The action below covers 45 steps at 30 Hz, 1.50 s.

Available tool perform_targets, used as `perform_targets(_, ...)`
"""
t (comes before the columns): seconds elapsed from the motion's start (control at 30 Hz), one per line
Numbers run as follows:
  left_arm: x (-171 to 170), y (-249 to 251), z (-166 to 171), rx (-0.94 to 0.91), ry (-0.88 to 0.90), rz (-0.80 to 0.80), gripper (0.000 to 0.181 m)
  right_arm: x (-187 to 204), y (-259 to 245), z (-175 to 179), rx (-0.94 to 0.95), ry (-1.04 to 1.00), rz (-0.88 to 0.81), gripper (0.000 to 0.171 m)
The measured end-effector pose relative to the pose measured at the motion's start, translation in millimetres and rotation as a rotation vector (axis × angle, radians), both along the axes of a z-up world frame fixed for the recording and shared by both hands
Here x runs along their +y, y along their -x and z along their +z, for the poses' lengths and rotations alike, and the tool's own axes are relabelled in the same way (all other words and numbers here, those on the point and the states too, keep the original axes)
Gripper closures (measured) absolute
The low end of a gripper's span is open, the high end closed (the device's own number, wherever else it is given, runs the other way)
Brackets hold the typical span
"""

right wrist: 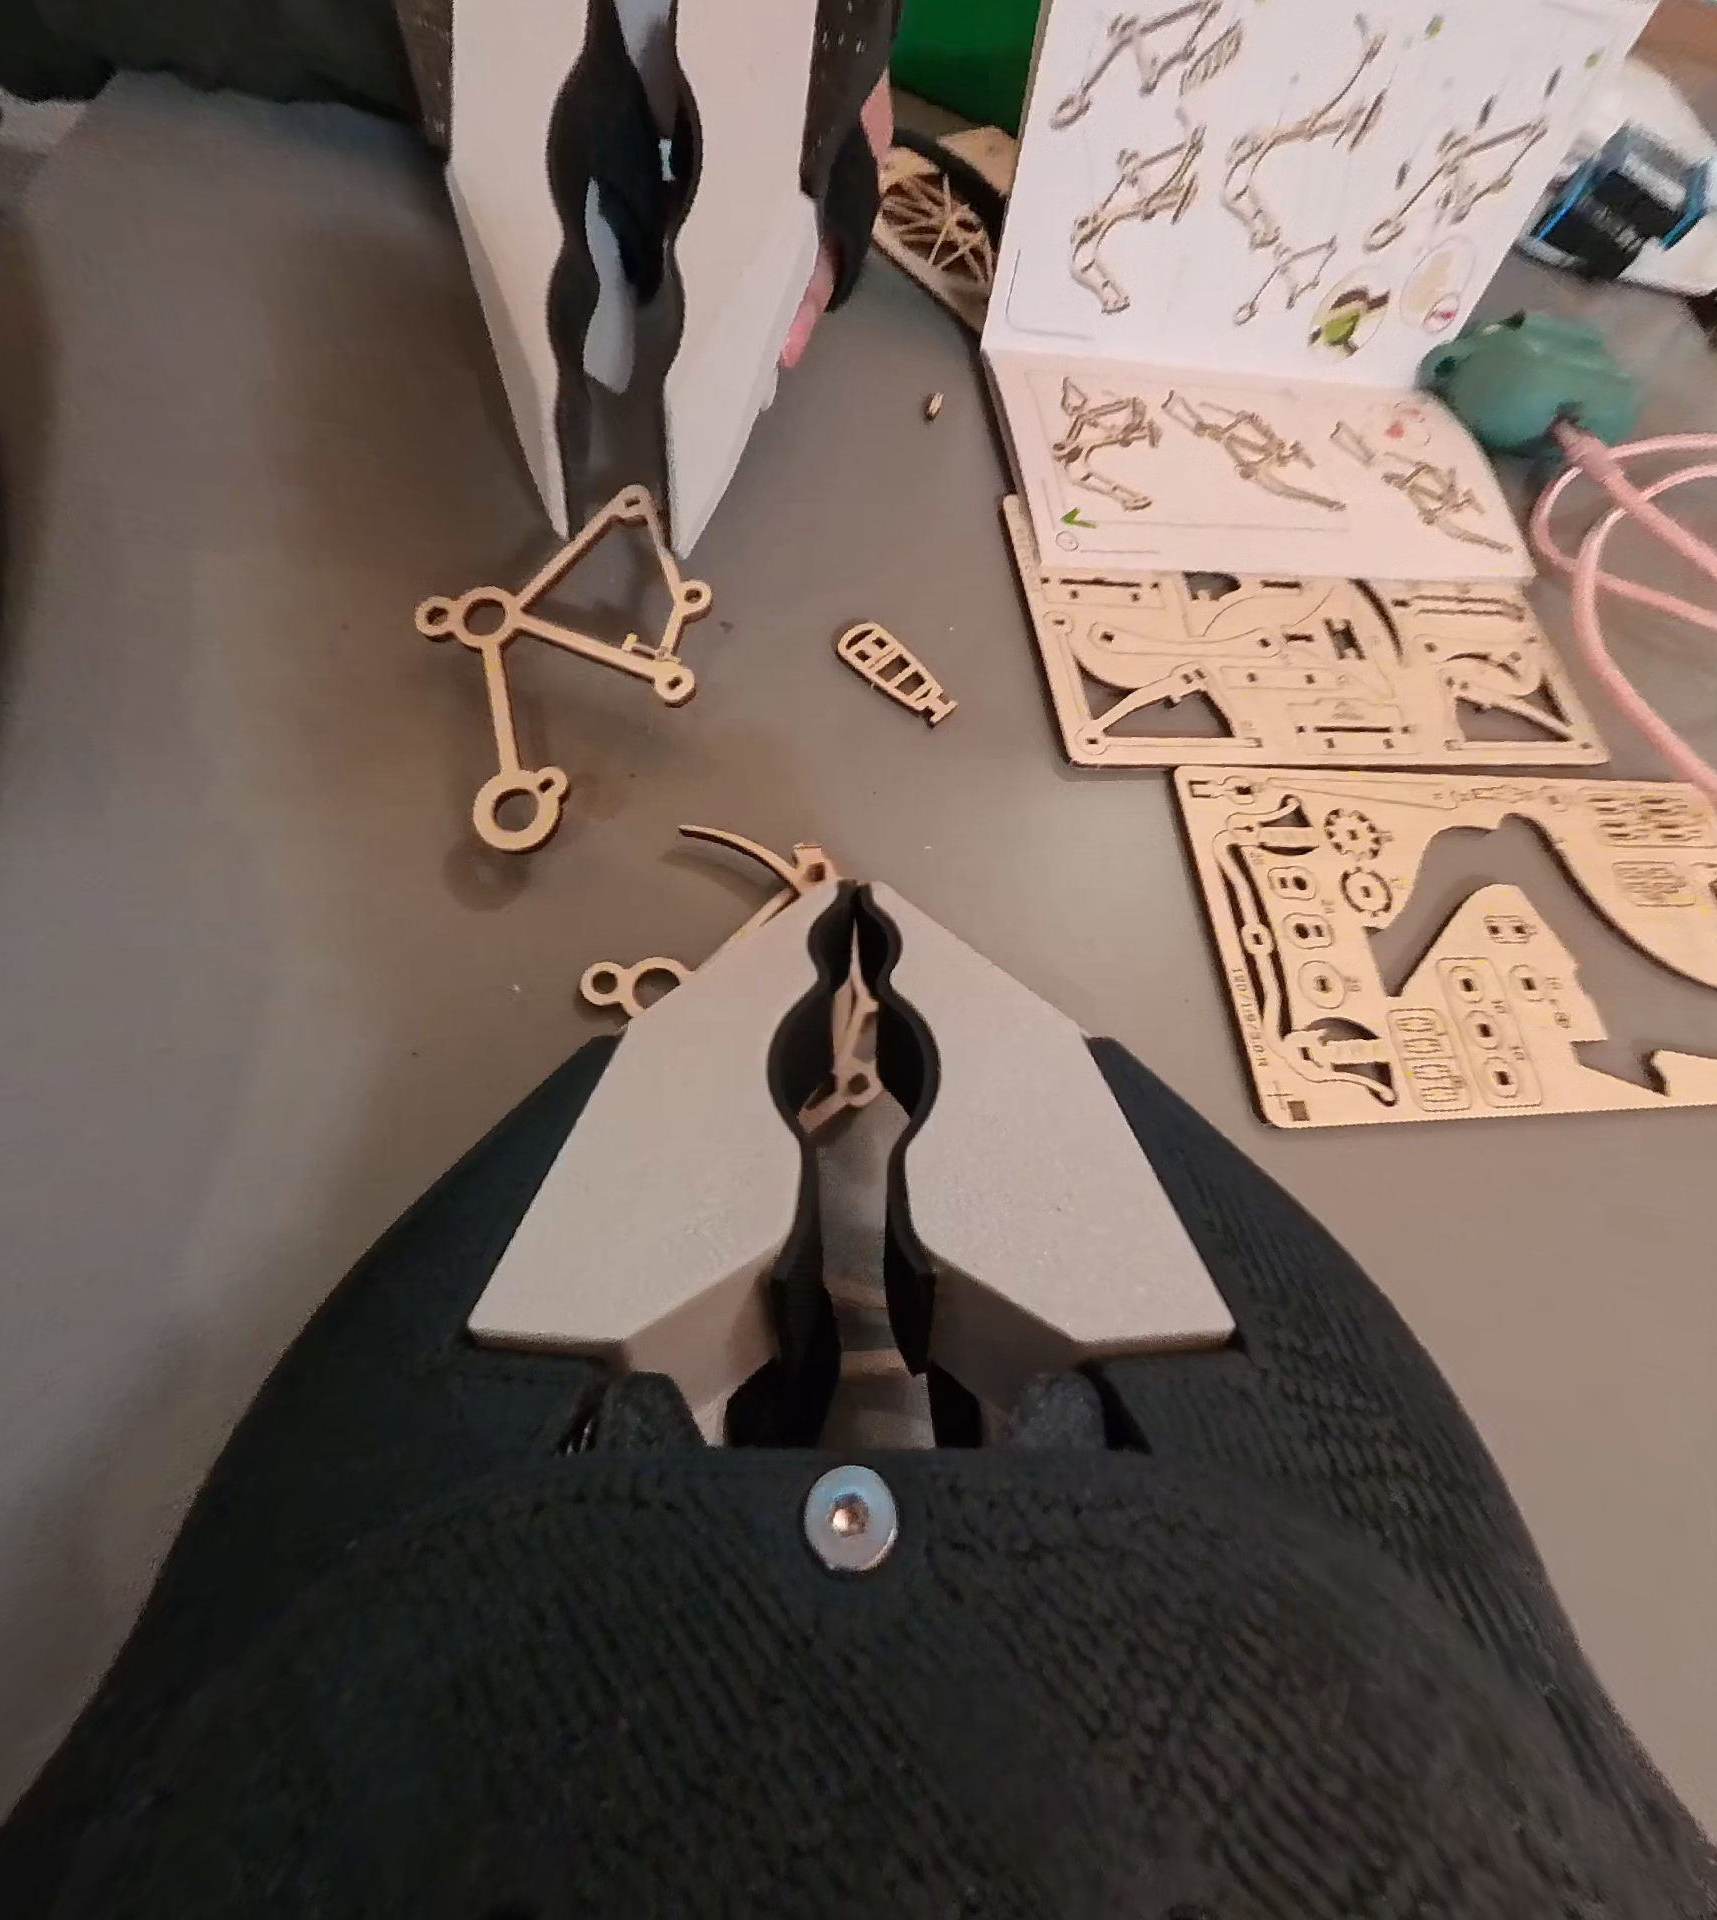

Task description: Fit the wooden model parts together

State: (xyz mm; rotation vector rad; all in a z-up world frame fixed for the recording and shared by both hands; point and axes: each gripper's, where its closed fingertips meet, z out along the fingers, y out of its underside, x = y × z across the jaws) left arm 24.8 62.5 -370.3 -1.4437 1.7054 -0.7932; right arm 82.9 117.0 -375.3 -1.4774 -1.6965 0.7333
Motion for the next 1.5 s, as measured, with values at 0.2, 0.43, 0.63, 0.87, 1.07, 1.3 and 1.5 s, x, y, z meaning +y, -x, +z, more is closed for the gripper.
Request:
perform_targets(0.2, 5.9, -3.1, 7.5, -0.042, -0.013, 0.033, 0.165, 17.0, -13.4, 34.4, 0.180, -0.044, -0.090, 0.171)
perform_targets(0.43, 11.6, -38.5, 19.4, -0.158, 0.054, 0.097, 0.165, 29.0, -49.8, 45.2, 0.266, -0.148, -0.189, 0.171)
perform_targets(0.63, 24.1, -63.7, 17.7, -0.158, 0.072, 0.182, 0.165, 26.2, -63.0, 36.5, 0.246, -0.161, -0.189, 0.171)
perform_targets(0.87, 32.0, -71.6, 10.0, -0.107, 0.092, 0.242, 0.165, 17.1, -64.7, 30.2, 0.208, -0.184, -0.119, 0.171)
perform_targets(1.07, 30.8, -74.4, 7.8, -0.095, 0.089, 0.234, 0.165, 2.5, -64.3, 22.4, 0.164, -0.145, -0.006, 0.164)
perform_targets(1.3, 30.5, -72.9, 8.2, -0.098, 0.092, 0.231, 0.166, -19.5, -65.9, 10.8, 0.091, -0.056, 0.146, 0.144)
perform_targets(1.5, 30.9, -73.1, 8.1, -0.098, 0.088, 0.232, 0.166, -21.9, -63.4, 6.1, 0.056, -0.020, 0.140, 0.147)
